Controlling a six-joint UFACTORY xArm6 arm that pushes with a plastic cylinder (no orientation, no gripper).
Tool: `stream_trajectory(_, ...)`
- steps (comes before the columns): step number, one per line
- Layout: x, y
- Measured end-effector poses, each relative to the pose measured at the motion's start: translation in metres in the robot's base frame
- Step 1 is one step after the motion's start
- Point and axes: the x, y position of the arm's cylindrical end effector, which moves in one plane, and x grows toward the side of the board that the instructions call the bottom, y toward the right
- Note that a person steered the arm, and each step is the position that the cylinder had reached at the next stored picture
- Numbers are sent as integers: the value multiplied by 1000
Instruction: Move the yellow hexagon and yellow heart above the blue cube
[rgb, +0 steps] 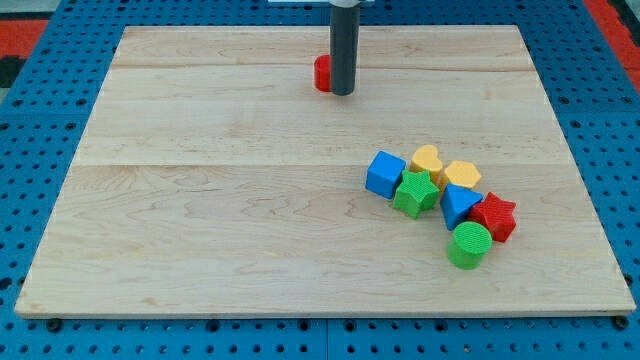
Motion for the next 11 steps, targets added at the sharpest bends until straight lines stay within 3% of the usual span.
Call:
stream_trajectory(2, -46, -13)
stream_trajectory(4, 87, 167)
stream_trajectory(5, 154, 185)
stream_trajectory(6, 182, 166)
stream_trajectory(8, 148, 49)
stream_trajectory(10, 86, 39)
stream_trajectory(11, 92, 67)
